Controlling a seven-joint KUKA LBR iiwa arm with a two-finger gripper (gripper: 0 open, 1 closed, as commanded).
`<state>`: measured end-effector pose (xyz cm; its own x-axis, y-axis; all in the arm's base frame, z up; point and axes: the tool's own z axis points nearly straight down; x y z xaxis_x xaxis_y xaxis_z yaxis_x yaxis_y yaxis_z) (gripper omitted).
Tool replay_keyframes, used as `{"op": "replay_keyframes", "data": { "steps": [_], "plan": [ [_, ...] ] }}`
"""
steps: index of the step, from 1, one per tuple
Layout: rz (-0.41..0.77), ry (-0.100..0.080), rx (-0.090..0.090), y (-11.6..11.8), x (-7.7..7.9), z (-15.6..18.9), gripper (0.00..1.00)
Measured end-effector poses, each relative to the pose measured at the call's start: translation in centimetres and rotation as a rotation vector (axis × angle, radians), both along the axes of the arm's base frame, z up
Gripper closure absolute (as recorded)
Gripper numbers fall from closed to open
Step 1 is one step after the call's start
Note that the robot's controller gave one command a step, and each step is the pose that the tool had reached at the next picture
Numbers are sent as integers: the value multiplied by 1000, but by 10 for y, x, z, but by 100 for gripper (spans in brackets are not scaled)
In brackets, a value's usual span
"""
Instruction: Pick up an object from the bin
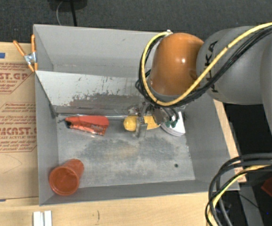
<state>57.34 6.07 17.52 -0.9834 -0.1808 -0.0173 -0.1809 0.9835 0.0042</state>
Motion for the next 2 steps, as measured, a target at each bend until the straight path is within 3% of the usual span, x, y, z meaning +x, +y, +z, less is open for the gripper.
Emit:
{"op": "replay_keyframes", "data": {
  "steps": [1, 2],
  "plan": [
    [0, 0, 0, 0, 0, 0, 100],
    [-2, -13, 1, 4, 0, 195, 100]
  ]
}}
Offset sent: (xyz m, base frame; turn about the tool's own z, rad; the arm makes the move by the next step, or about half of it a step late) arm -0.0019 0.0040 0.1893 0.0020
